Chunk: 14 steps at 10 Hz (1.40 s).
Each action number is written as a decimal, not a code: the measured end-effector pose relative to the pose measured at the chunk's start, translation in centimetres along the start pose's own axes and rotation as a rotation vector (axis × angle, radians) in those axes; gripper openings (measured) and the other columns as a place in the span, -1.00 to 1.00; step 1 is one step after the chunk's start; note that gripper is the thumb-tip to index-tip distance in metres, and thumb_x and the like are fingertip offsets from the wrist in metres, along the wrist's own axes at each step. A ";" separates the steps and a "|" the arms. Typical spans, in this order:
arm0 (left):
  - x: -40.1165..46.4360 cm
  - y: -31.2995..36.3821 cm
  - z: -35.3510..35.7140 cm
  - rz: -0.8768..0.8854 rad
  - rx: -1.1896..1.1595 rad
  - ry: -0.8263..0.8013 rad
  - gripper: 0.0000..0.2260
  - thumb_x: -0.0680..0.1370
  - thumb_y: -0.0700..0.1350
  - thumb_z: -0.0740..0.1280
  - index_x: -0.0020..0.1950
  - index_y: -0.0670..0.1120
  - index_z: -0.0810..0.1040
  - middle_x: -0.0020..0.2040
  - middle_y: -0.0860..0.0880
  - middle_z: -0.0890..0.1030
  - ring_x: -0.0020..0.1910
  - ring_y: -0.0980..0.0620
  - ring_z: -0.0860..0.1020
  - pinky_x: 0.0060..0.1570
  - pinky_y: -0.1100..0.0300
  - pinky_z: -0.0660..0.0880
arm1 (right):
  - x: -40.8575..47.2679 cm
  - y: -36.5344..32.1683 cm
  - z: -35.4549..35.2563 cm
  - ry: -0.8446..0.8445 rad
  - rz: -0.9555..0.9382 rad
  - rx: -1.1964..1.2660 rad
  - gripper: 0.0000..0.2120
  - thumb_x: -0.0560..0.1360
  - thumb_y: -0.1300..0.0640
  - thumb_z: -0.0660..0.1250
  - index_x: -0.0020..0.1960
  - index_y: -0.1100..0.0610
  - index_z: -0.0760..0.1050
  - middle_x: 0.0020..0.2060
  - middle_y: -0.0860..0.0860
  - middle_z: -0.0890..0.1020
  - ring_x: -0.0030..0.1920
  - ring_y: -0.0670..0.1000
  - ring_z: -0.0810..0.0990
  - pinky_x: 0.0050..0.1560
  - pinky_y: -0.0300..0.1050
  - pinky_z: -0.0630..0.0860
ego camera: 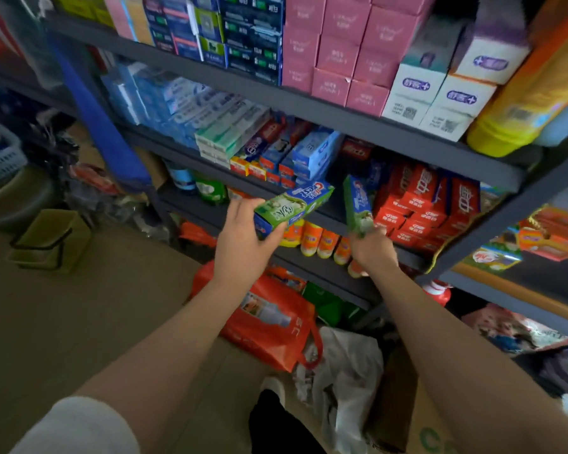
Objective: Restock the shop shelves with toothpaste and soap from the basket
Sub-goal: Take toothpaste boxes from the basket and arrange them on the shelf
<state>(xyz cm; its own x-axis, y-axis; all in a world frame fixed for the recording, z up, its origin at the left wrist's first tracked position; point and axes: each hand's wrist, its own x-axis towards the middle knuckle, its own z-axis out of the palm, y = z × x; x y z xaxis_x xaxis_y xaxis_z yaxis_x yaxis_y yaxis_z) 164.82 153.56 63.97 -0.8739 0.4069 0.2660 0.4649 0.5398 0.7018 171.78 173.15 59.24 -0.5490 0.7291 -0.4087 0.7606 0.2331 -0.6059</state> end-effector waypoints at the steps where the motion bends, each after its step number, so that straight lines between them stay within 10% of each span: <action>1: 2.9 -1.0 3.2 -0.006 -0.022 -0.061 -0.61 0.47 -0.06 0.38 0.21 -0.21 0.42 0.14 -0.14 0.43 0.05 -0.11 0.52 -0.10 0.06 0.47 | 3.0 -1.3 1.4 -0.072 0.063 0.113 -0.60 0.47 0.01 0.21 0.14 0.29 0.44 0.03 0.24 0.61 -0.03 0.23 0.63 -0.24 -0.13 0.54; 4: 5.8 -3.2 11.2 -0.052 -0.001 -0.271 -0.51 0.49 0.00 0.35 0.32 -0.20 0.33 0.25 -0.17 0.39 0.10 -0.14 0.51 -0.13 0.01 0.52 | 3.2 -3.1 3.6 0.029 0.110 0.083 -0.50 0.54 -0.01 0.20 0.30 0.29 0.16 0.11 0.23 0.48 0.07 0.26 0.54 -0.10 -0.03 0.48; 7: 8.8 -7.8 12.0 0.192 0.062 -0.841 -0.33 0.49 -0.12 0.36 0.49 -0.15 0.07 0.42 -0.16 0.22 0.34 -0.12 0.35 0.26 0.13 0.31 | 2.7 -1.4 5.7 -0.030 0.014 -0.099 -0.17 0.50 0.26 0.30 0.52 -0.01 -0.20 0.31 0.31 0.34 0.17 0.23 0.48 0.02 -0.06 0.41; 11: 12.3 -7.9 14.5 0.331 0.175 -0.864 -0.46 0.56 -0.01 0.24 0.46 -0.18 0.17 0.36 -0.19 0.38 0.23 -0.19 0.47 0.11 -0.04 0.47 | 4.4 -0.9 5.3 0.228 -0.043 -0.593 -0.61 0.54 0.23 0.22 0.32 0.09 0.22 0.03 0.12 0.59 -0.07 0.24 0.59 -0.33 -0.06 0.37; 12: 13.0 -8.3 15.0 0.280 0.046 -0.830 -0.71 0.57 -0.02 0.23 0.13 -0.22 0.51 -0.04 -0.22 0.62 -0.07 -0.22 0.59 -0.13 -0.04 0.51 | 4.3 -0.9 5.3 0.226 -0.074 -0.606 -0.61 0.56 0.16 0.21 0.35 0.09 0.22 0.05 0.12 0.59 -0.03 0.24 0.59 -0.28 -0.04 0.39; 14: 13.2 -7.5 14.5 0.486 0.217 -0.592 -0.57 0.54 0.01 0.28 0.33 -0.14 0.30 -0.17 -0.08 0.61 -0.29 -0.11 0.58 -0.39 0.04 0.48 | 5.1 -0.8 5.9 0.280 -0.060 -0.583 -0.59 0.53 0.26 0.20 0.35 0.08 0.22 -0.03 0.11 0.60 -0.14 0.23 0.60 -0.36 -0.09 0.36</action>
<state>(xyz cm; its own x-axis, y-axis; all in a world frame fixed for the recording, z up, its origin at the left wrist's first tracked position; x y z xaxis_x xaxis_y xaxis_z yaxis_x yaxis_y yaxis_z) 151.86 165.54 52.66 -0.3738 0.9248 0.0706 0.8451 0.3083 0.4367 166.28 172.84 53.60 -0.5449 0.8260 -0.1444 0.8382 0.5321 -0.1194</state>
